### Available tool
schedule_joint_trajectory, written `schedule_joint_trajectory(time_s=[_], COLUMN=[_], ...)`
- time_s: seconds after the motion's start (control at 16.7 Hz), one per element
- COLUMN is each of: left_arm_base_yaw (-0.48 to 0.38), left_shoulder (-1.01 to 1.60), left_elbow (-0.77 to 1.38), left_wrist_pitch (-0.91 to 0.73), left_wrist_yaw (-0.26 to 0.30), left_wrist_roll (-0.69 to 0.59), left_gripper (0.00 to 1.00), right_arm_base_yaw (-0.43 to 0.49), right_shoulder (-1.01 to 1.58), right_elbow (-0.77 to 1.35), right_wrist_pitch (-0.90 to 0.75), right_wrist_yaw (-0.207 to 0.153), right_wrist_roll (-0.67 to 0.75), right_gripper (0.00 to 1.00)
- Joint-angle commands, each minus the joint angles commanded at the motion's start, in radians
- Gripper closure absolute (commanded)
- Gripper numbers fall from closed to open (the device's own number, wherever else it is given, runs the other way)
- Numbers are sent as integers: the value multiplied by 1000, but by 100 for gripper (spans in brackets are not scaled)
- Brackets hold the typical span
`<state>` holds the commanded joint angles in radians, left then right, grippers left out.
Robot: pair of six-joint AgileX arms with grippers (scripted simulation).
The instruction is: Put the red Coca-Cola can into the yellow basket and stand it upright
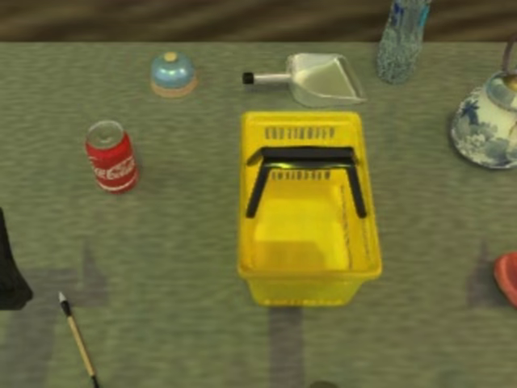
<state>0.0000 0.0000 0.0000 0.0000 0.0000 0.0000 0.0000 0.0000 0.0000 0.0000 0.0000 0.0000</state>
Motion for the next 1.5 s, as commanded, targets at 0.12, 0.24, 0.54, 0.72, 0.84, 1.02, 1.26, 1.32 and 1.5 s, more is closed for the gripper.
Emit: schedule_joint_trajectory(time_s=[0.12,0.24,0.54,0.72,0.84,1.02,1.26,1.32,1.5], left_arm_base_yaw=[0,-6,-48,-82,-104,-134,-161,-166,-173], left_shoulder=[0,29,267,498,677,968,1378,1482,1788], left_elbow=[0,26,244,459,628,909,1301,1396,1663], left_wrist_pitch=[0,-25,-209,-371,-487,-662,-877,-927,-1065], left_wrist_yaw=[0,3,22,36,45,56,61,60,53], left_wrist_roll=[0,10,90,163,217,302,411,438,515], left_gripper=[0,0,0,0,0,0,0,0,0], right_arm_base_yaw=[0,0,0,0,0,0,0,0,0], right_shoulder=[0,0,0,0,0,0,0,0,0], right_elbow=[0,0,0,0,0,0,0,0,0], right_wrist_pitch=[0,0,0,0,0,0,0,0,0], right_wrist_yaw=[0,0,0,0,0,0,0,0,0], right_wrist_roll=[0,0,0,0,0,0,0,0,0], right_gripper=[0,0,0,0,0,0,0,0,0])
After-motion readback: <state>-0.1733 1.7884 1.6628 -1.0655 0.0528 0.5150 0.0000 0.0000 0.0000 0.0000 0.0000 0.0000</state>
